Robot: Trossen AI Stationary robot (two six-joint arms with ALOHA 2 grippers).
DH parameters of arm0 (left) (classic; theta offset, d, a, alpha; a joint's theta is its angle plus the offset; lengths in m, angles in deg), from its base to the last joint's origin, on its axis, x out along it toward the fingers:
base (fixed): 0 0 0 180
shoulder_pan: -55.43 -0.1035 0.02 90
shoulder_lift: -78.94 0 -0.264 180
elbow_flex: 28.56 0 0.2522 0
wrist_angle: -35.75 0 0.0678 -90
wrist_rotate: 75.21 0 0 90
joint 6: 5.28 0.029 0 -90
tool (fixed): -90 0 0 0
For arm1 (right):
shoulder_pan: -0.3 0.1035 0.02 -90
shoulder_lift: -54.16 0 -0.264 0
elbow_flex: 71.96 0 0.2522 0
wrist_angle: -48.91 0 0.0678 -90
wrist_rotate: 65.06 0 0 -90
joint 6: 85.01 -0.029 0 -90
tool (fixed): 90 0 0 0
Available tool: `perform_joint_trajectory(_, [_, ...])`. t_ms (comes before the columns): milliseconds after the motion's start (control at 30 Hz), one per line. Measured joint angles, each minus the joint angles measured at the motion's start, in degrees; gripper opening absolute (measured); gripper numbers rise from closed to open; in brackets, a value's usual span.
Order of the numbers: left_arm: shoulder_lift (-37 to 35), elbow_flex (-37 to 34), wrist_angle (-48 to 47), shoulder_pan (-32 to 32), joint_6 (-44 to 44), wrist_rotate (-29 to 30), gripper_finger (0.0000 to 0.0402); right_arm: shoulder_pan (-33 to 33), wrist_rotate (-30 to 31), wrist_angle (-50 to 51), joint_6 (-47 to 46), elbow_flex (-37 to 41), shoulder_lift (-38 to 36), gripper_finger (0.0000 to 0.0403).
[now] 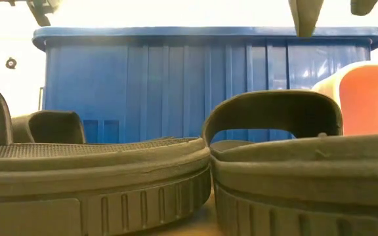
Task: Pick and place slides into bin
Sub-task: Put the pink slide into the blue bin
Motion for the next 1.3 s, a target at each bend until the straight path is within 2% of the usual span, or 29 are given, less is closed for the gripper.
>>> perform_joint_trajectory(400, [0.0, -0.1, -0.4, 0.0, 0.0, 0.0, 0.0217, 0.0, 0.6, -0.1, 1.9, 2.7, 3.1, 0.0219])
perform_joint_trajectory(700, [0.0, -0.2, -1.6, 0.0, 0.0, 0.0, 0.0217, 0.0, 5.0, -0.1, 3.7, 8.8, 3.1, 0.0219])
perform_joint_trajectory(1133, [0.0, -0.2, -1.6, 0.0, 0.0, 0.0, 0.0217, 0.0, 5.2, -0.1, 5.9, 17.1, 3.1, 0.0218])
perform_joint_trajectory(1300, [0.0, -0.2, -1.6, 0.0, 0.0, 0.0, 0.0217, 0.0, 4.7, 0.1, 3.0, 19.4, 3.1, 0.0175])
